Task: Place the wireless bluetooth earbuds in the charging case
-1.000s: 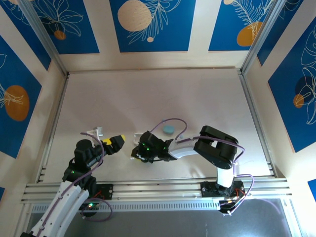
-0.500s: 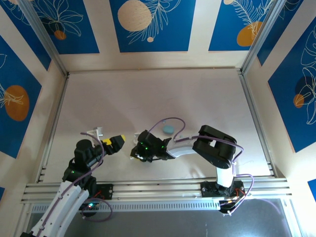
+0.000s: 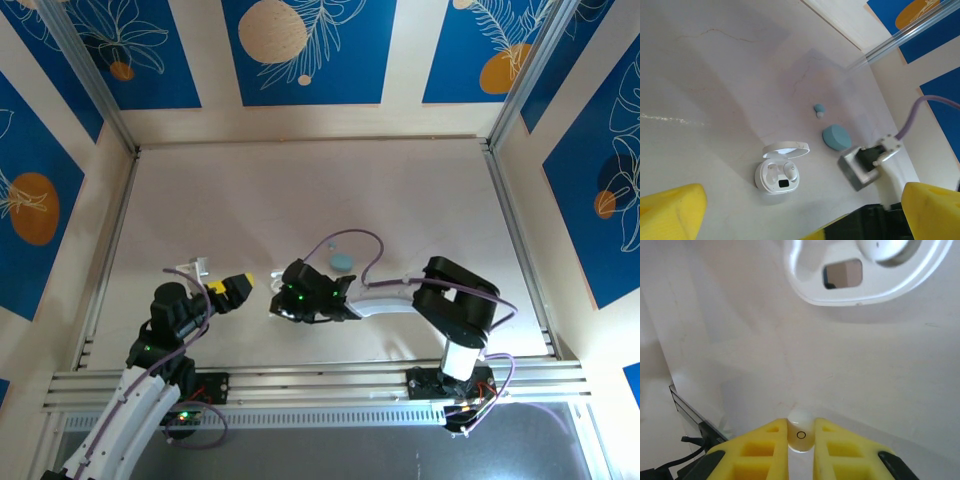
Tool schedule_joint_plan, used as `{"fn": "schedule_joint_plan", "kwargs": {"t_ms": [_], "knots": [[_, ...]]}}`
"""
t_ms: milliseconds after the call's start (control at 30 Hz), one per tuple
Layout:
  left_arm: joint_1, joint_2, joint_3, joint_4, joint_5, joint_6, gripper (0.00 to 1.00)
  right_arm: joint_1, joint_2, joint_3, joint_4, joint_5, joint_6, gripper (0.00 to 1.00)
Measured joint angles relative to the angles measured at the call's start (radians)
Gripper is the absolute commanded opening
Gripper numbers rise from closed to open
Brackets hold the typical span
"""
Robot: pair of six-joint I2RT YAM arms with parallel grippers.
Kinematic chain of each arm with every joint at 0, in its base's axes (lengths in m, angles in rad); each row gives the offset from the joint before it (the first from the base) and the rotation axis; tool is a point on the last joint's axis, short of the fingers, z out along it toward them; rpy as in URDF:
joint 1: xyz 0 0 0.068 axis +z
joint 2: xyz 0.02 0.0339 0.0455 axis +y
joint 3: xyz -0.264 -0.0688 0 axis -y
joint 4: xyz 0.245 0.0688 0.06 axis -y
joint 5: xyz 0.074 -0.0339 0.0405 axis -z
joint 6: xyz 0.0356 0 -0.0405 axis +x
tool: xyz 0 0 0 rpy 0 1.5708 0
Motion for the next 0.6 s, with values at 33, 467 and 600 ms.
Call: {"fn": "schedule_joint_plan", "kwargs": {"t_ms": [33,467,600], "knots": [[0.0,0.0,0.0,0.0,0.0,0.0,1.0,0.0,-0.015,0.007,-0.023,0.013,-0.013,0.15],[0.0,0.0,0.0,0.0,0.0,0.0,1.0,0.0,-0.027,0.23,-0.353,0.219,-0.144,0.15],[0.0,0.0,0.0,0.0,0.0,0.0,1.0,0.0,0.023,0.306,-0.411,0.258,-0.168,0.15]]}}
